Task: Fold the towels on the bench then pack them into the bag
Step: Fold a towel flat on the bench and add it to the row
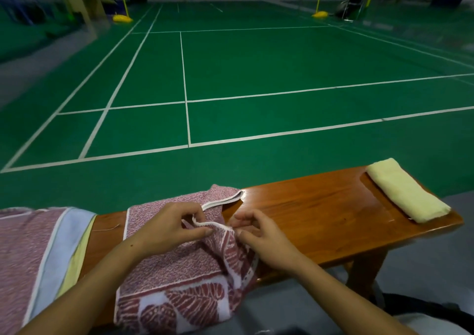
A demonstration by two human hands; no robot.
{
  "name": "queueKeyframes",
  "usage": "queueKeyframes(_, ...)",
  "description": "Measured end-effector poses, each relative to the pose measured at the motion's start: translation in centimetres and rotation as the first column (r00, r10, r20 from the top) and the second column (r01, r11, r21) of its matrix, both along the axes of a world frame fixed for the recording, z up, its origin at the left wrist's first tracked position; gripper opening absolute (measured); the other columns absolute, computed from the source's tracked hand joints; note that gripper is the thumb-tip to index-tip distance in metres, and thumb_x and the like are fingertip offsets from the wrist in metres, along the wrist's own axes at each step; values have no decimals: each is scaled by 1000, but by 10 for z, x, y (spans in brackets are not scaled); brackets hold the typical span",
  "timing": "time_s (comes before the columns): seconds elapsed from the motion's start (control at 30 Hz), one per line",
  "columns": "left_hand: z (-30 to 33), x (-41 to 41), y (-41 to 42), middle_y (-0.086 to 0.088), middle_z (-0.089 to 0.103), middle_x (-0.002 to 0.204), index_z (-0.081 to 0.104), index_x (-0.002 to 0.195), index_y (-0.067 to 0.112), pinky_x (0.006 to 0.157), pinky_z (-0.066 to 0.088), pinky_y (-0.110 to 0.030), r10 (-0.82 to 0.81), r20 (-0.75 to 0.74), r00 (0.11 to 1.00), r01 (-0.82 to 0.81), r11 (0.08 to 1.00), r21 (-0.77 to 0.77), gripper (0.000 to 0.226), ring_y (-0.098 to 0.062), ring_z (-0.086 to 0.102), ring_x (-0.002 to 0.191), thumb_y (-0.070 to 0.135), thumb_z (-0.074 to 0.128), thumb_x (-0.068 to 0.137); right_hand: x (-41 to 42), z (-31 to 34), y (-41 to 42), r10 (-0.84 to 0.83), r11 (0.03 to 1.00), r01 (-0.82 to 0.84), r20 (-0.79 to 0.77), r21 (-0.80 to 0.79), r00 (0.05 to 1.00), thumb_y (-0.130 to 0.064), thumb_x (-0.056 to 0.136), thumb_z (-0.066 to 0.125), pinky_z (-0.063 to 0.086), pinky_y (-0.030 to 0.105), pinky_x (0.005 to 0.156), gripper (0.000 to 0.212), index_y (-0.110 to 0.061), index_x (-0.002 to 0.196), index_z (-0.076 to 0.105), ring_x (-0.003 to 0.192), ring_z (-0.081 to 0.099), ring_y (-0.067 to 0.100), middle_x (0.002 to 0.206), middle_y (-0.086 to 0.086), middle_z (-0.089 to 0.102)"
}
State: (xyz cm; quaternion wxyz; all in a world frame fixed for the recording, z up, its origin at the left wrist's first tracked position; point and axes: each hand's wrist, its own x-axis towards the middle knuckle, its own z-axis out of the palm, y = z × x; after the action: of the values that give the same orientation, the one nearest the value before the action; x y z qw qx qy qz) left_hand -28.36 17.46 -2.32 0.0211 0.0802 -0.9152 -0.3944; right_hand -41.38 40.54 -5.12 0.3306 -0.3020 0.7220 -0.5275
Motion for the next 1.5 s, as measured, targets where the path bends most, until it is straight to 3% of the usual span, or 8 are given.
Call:
queueKeyframes(0.2, 4, 5, -10, 13, 69, 85, 69, 82, 28, 71, 58, -29, 70, 5, 998, -70, 997, -45, 19, -4, 65, 84, 45, 79, 85, -1, 4, 0, 217, 972, -232, 268, 29, 939, -29, 82, 89, 63, 44, 88, 54, -20, 130, 66, 106, 75, 26, 123, 6, 73)
queueKeyframes(0.53, 14, 14, -6, 5, 60, 74, 67, 81, 19, 60, 41, -22, -26, -2, 1000, 26, 990, 136, 23, -8, 50, 62, 35, 80, 91, -18, -6, -13, 32, 999, -34, -278, -2, 960, -24, 93, 77, 57, 28, 93, 5, -23, 97, 79, 106, 63, -7, 116, -11, 68)
queueKeyframes(0.6, 18, 17, -6, 2, 58, 75, 66, 80, 21, 61, 41, -26, -16, -35, 999, 21, 987, 157, 24, -9, 49, 63, 38, 80, 90, -21, -13, -25, -20, 999, 10, -196, -52, 980, -25, 89, 81, 53, 23, 100, 5, -26, 95, 82, 122, 51, -15, 145, -12, 50)
queueKeyframes(0.73, 30, 26, -10, -13, 62, 75, 68, 83, 19, 58, 39, -29, 36, -101, 994, -12, 974, 227, 26, -13, 49, 60, 39, 83, 88, -23, -22, -43, 33, 982, -16, 84, -190, 996, -28, 82, 86, 48, 50, 112, 20, -17, 100, 84, 148, 42, 11, 161, -22, 40)
queueKeyframes(0.97, 39, 42, -22, -17, 65, 77, 66, 86, 26, 59, 40, -33, 82, -91, 992, -62, 977, 205, 25, -16, 51, 60, 44, 83, 84, -11, -7, -56, 45, 923, 131, 440, -361, 897, 12, 84, 74, 56, 51, 97, 22, 21, 104, 71, 117, 68, 41, 137, 9, 69)
queueKeyframes(1.2, 44, 50, -37, 19, 73, 93, 55, 78, 37, 65, 59, -35, 69, -280, 957, -165, 927, -336, 43, -3, 66, 76, 79, 59, 84, -35, 33, -35, 30, 975, -80, -232, -209, 972, -12, 81, 88, 55, 31, 98, 12, -17, 92, 86, 122, 66, 10, 131, -6, 70)
queueKeyframes(1.37, 75, 46, -33, 21, 64, 72, 58, 74, 37, 59, 58, -29, 23, -419, 908, -215, 883, -417, 40, 3, 62, 67, 76, 61, 82, -29, 82, -30, 56, 997, -82, -784, 7, 618, -28, 94, 77, 55, 32, 84, 10, -24, 102, 80, 97, 66, 7, 104, -10, 75)
queueKeyframes(1.5, 116, 44, -39, 6, 65, 64, 63, 74, 25, 57, 56, -40, 59, -452, 890, -208, 935, -288, 42, -18, 64, 60, 66, 73, 77, -29, 136, -35, 60, 998, -42, -855, 44, 515, -27, 98, 70, 52, 38, 72, 19, -25, 112, 58, 86, 65, 23, 93, 0, 72)
